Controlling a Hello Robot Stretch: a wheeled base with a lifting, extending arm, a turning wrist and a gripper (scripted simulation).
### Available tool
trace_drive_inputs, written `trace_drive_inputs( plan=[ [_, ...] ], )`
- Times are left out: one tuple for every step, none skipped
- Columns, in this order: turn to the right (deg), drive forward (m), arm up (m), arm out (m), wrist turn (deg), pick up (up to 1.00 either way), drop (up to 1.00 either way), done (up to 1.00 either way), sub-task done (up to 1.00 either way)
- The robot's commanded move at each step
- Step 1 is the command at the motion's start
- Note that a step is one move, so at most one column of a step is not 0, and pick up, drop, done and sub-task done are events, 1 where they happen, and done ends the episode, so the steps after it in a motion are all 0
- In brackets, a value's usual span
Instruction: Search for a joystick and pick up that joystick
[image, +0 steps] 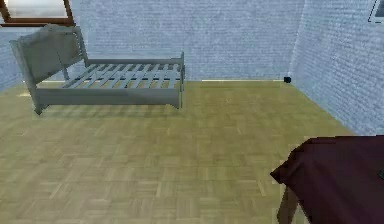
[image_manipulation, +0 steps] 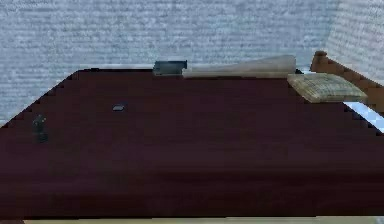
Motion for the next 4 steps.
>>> trace_drive_inputs(
  plan=[
    [-36.0, 0.0, 0.0, 0.0, 0.0, 0.0, 0.0, 0.0, 0.0],
    [-3.0, 0.0, 0.0, 0.0, 0.0, 0.0, 0.0, 0.0, 0.0],
    [45.0, 0.0, 0.0, 0.0, 0.0, 0.0, 0.0, 0.0, 0.0],
    [21.0, 0.0, 0.0, 0.0, 0.0, 0.0, 0.0, 0.0, 0.0]
  ],
)
